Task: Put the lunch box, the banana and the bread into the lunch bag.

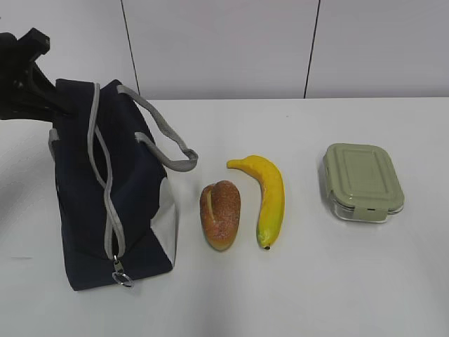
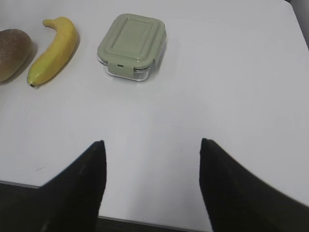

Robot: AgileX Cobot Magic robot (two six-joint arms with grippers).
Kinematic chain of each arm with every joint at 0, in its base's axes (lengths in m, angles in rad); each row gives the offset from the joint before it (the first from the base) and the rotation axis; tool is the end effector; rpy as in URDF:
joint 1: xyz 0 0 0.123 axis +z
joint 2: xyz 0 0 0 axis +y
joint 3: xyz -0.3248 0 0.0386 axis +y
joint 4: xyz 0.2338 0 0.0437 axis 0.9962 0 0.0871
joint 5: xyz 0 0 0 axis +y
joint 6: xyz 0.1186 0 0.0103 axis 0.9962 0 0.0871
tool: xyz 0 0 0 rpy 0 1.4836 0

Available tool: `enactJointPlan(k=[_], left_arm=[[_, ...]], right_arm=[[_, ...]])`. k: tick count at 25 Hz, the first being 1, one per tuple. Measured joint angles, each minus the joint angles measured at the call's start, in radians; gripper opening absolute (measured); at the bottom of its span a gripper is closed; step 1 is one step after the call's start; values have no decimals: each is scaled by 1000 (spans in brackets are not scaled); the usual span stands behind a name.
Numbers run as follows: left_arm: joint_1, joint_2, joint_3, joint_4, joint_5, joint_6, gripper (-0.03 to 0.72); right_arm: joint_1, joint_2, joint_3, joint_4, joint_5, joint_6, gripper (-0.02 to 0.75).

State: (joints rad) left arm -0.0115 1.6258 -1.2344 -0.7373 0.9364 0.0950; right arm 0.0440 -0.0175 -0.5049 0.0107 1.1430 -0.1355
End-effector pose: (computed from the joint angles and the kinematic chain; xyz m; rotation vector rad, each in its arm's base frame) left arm 0.3344 -0.0683 0.3075 -0.3239 2.6403 -0.8959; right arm -0.0422 -0.0007 0.2499 -0.1898 2.0959 -0.0420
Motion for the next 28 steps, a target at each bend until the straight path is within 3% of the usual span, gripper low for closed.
enactJointPlan(k=[8, 13, 19, 28], left_arm=[[0, 9, -44, -1, 45, 65, -6], [0, 9, -132, -1, 98, 82, -10], [0, 22, -151, -4, 113, 89, -10], [0, 63, -151, -182, 136, 151, -10]], right_arm=[[0, 0, 0, 0, 0, 0, 476], [0, 0, 0, 0, 0, 0, 476], [0, 0, 0, 0, 0, 0, 476], [0, 0, 0, 0, 0, 0, 476]])
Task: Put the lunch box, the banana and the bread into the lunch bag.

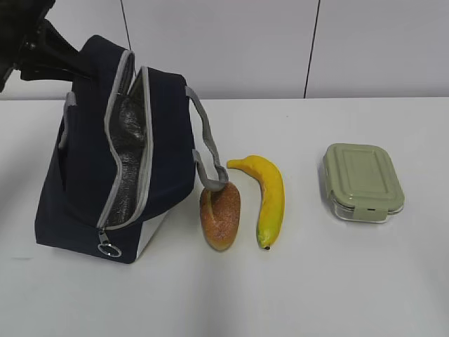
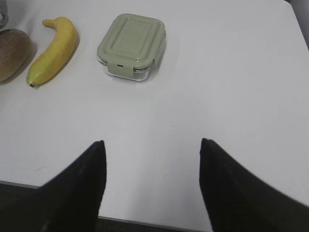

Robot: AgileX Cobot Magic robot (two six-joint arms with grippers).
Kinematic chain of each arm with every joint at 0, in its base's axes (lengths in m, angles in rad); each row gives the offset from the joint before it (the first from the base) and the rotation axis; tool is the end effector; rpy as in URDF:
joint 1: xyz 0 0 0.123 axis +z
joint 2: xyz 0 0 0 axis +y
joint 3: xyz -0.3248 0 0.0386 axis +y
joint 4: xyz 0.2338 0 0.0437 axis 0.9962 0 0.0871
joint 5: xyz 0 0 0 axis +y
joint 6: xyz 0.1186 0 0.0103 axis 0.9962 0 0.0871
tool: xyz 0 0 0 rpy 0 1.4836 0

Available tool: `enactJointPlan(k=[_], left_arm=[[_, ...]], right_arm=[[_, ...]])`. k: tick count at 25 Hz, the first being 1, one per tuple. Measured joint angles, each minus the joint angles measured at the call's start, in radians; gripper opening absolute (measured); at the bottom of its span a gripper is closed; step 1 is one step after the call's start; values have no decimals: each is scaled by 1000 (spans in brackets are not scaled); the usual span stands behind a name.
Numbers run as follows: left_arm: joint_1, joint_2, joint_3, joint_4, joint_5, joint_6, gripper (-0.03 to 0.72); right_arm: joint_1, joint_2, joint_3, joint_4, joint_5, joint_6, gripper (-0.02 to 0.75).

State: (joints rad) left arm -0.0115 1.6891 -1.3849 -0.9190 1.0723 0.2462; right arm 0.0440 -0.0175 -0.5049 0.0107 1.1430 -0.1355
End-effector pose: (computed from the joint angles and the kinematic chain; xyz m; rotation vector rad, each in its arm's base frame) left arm 0.3537 -0.0872 0.3384 -0.1134 2.5523 -1.1282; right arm -0.0422 -0.0007 0.2499 -0.1898 2.0959 -0.0420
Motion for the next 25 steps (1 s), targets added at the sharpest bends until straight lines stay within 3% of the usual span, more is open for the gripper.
enactJointPlan(k=[8, 25], left_arm=[[-38, 36, -5, -23, 13, 38, -10], [-38, 36, -7, -60, 19, 67, -10]], right_arm=[[0, 0, 0, -33, 0, 0, 476], [0, 0, 0, -41, 0, 0, 476]])
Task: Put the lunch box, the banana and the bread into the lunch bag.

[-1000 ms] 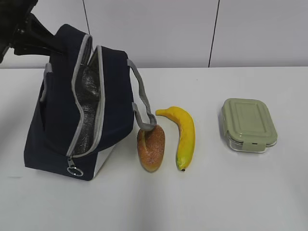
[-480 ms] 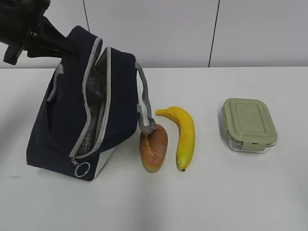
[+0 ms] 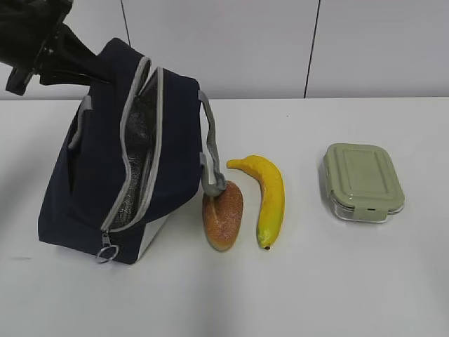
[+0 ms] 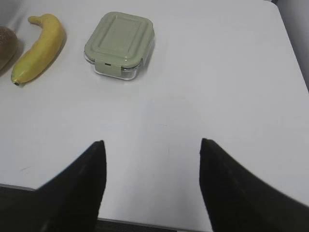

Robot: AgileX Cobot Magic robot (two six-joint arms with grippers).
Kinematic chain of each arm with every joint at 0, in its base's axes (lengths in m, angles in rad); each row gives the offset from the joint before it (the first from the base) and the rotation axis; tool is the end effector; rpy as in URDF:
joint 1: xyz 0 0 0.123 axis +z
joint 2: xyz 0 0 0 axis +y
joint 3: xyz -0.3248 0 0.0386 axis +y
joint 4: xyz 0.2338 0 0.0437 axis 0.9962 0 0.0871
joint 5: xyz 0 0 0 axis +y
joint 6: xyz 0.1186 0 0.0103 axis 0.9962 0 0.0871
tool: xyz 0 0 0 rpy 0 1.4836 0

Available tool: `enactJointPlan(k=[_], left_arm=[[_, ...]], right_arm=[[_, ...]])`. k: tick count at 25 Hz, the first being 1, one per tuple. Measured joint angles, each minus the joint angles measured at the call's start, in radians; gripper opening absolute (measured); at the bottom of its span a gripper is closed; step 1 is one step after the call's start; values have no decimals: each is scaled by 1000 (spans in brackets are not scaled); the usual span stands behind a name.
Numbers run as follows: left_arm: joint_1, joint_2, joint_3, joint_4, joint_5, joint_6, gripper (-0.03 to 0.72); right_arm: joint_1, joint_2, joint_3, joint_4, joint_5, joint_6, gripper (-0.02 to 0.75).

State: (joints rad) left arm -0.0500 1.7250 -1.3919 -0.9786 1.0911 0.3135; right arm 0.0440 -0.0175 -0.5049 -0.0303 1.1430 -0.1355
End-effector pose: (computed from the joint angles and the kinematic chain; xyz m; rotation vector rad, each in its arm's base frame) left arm 0.3573 -0.1056 0.3323 -0.0160 2.5498 -1.2060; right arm -0.0420 -0.0051 0.2499 -0.1854 2.0969 -0.0915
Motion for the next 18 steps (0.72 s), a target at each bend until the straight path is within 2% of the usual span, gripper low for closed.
enactJointPlan(k=[4, 11, 18], left_arm=[[0, 0, 0, 0, 14, 12, -11], [0, 0, 0, 0, 29, 16, -11], [0, 0, 0, 0, 37, 23, -11]], right_arm=[[0, 98, -33, 48, 5, 16, 476], [0, 438, -115, 151, -28, 128, 476], [0, 765, -197, 290, -129, 64, 482]])
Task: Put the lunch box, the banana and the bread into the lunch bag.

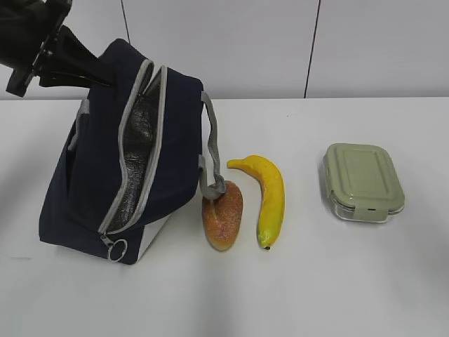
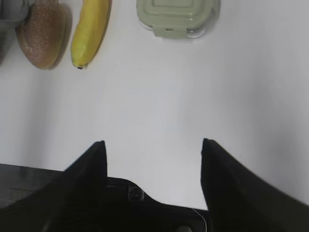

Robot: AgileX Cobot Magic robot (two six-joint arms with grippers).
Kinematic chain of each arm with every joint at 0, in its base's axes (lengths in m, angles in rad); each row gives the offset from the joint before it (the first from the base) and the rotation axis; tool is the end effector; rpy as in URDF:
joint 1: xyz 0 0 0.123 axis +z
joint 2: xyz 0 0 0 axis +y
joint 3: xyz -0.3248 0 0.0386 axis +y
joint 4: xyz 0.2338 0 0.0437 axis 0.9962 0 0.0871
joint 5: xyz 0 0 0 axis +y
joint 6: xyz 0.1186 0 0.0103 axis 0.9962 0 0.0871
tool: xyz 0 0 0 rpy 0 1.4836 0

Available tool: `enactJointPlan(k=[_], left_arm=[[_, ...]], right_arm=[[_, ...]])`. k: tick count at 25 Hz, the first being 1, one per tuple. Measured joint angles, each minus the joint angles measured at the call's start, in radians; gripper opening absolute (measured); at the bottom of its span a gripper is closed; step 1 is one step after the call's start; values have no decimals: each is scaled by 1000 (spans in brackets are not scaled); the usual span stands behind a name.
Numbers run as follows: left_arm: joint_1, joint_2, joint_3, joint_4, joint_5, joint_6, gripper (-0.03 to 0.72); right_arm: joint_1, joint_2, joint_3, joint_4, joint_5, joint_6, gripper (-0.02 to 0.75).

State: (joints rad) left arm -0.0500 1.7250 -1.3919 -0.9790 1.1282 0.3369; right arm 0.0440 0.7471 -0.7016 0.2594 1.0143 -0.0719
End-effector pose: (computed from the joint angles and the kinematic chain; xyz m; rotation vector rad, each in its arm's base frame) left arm 0.3531 -0.1071 0.3323 0.0378 2.5653 -1.2236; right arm 0.0891 0.0299 0.3100 -0.0586 2.5238 0.3221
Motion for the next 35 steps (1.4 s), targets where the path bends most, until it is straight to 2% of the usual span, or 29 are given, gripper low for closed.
enactJointPlan(k=[8, 10, 13, 17, 19, 22, 27, 35], left_arm=[[0, 0, 0, 0, 5, 2, -11], [0, 0, 0, 0, 8, 7, -11], [0, 0, 0, 0, 7, 15, -11], [0, 0, 0, 0, 7, 19, -11], [0, 0, 0, 0, 10, 21, -11], [0, 0, 0, 0, 10, 27, -11], [0, 0, 0, 0, 12, 27, -11], [0, 0, 0, 0, 14, 29, -11]], right_arm=[[-5, 355, -146, 163, -60, -217, 501], [-28, 435, -185, 225, -62, -279, 503], [-115, 549, -223, 376, -50, -416, 508], [-275, 678, -258, 548, 40, -624, 511], [-334, 742, -280, 572, 63, -683, 512], [-371, 830, -334, 576, 75, -730, 525], [-376, 1008, -469, 582, 124, -776, 603], [-376, 1253, -656, 536, 166, -782, 619]])
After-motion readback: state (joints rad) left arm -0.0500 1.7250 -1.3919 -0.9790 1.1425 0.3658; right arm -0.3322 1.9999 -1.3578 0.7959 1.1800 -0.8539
